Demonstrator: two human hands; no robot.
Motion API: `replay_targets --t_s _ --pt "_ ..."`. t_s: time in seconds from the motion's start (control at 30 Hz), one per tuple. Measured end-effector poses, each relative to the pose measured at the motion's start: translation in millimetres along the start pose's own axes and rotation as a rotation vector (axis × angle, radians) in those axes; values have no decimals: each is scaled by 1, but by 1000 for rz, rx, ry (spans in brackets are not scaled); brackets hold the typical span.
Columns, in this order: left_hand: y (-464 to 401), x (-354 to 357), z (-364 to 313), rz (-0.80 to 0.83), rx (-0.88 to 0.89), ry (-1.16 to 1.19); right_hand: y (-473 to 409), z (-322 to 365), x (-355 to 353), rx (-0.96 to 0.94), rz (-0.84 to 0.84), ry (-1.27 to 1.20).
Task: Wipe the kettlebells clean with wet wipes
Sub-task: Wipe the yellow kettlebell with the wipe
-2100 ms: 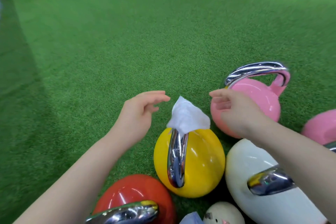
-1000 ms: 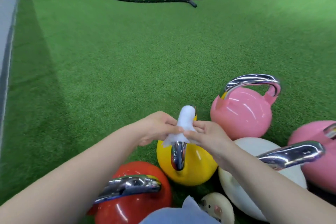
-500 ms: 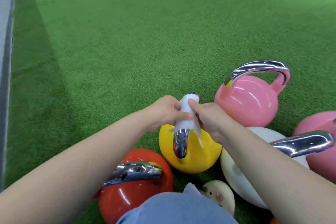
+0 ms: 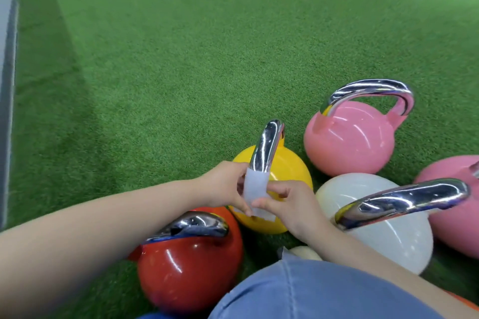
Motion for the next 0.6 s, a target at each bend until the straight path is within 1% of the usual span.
replay_targets --t_s 0.07,0.13,0.23,0.37,0.43,0.5,0.6 --pt "-2 1 -4 0 10 -208 2 -9 4 -35 -70 142" --pt "-6 3 -1 28 40 -287 2 -21 9 -39 -164 264" --pt "-9 6 9 -31 114 -314 1 -36 17 -41 -225 302" --pt "-13 8 18 -93 131 -415 1 -52 23 -157 -326 449" --pt "-15 7 22 -105 147 -441 1 -55 25 -142 -334 479" --pt "-18 6 23 -108 166 -452 0 -53 28 -100 -310 569" --pt "-21 5 26 -120 196 -356 -2 -46 34 -45 -311 746"
Point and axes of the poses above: each hand's wrist, its own y-axis away from the middle knuckle, its own x-axis out of the palm, z = x × y, the point moved 2 cm from there along -y, towards the middle knuckle, and after that the axes turned 12 degrees about z, right-handed, at the moved point
